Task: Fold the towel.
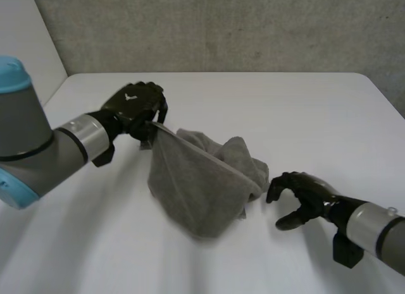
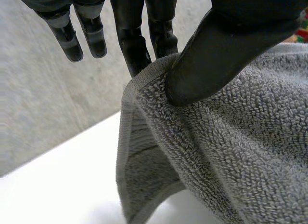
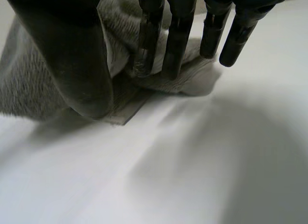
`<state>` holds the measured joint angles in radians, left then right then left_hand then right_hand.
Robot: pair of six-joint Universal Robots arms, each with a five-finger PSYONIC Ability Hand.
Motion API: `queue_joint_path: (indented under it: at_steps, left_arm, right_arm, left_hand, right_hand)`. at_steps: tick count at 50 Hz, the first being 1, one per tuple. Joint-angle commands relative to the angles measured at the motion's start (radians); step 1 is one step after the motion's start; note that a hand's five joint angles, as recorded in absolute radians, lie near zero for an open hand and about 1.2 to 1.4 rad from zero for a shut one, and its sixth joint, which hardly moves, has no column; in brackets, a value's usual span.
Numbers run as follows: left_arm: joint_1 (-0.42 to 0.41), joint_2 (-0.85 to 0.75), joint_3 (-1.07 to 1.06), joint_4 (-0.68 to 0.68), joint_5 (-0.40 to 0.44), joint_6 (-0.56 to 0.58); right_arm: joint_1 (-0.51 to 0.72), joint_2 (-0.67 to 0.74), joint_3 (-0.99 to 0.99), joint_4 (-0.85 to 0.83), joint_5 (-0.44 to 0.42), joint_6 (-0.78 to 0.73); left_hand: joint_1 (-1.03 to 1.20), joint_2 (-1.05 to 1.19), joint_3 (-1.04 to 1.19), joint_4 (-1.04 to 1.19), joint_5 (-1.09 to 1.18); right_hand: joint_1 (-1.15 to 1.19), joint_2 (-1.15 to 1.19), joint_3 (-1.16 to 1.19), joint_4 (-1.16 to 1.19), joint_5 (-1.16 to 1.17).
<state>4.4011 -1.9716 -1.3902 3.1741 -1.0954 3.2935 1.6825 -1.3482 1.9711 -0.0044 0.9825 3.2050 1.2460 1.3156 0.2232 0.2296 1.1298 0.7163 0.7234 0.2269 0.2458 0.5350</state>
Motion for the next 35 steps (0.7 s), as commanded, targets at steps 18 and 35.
queue_joint_path:
  at_steps: [18,35]
  left_arm:
    - [0.095,0.168,-0.138,-0.029,0.006,-0.011]
    - [0.083,0.215,-0.138,-0.034,0.008,-0.11]
  right_arm:
    - [0.354,0.259,-0.377,-0.088,0.165,0.193]
    - [0.371,0.279,-0.353,-0.092,0.156,0.193]
  left_hand:
    - [0.15,0.081,-0.049,-0.055,0.092]
    - [0.15,0.081,-0.049,-0.055,0.092]
  right_hand:
    - [-0.185,-0.192,-0.052,-0.071,-0.178]
    - [0.147,0.14,-0.052,-0.071,0.153]
